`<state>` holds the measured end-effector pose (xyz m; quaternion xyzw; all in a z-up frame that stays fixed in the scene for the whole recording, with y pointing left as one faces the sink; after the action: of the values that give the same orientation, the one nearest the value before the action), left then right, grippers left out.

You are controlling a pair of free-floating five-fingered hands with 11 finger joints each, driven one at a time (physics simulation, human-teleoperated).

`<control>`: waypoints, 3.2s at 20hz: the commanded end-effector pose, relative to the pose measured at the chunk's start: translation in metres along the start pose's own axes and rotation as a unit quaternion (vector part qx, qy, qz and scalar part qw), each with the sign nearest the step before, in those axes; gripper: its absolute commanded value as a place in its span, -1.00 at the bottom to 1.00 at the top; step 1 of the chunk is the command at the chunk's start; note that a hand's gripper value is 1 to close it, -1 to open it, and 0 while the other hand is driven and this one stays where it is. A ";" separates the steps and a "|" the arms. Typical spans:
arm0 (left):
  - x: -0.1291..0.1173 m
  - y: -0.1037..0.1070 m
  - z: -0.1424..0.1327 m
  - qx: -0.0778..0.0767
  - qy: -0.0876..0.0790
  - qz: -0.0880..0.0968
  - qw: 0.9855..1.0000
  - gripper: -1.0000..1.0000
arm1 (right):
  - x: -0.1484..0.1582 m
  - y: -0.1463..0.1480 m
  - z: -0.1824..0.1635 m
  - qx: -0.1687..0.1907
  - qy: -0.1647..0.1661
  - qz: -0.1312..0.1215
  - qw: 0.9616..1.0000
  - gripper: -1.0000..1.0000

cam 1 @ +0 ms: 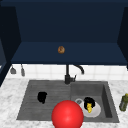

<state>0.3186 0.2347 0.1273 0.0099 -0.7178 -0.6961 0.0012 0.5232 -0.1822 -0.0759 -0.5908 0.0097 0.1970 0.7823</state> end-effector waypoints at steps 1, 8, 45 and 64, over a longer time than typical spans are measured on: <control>0.000 0.000 0.000 0.000 0.000 0.000 1.000 0.00 | -0.003 -0.023 0.008 0.003 -0.010 0.025 1.000 1.00; 0.000 0.000 0.000 0.000 0.000 0.000 1.000 0.00 | -0.034 -0.058 0.032 0.015 -0.028 -0.004 0.999 1.00; 0.000 0.000 0.000 0.000 0.000 0.000 1.000 0.00 | -0.235 -0.215 0.115 0.005 -0.172 -0.019 0.985 1.00; 0.000 0.000 0.000 0.000 0.000 0.000 1.000 0.00 | -0.300 -0.254 0.097 0.026 -0.191 -0.020 0.981 1.00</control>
<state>0.3186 0.2347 0.1273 0.0099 -0.7178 -0.6961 0.0012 0.3084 -0.2387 0.2612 -0.5225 -0.1468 0.2904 0.7881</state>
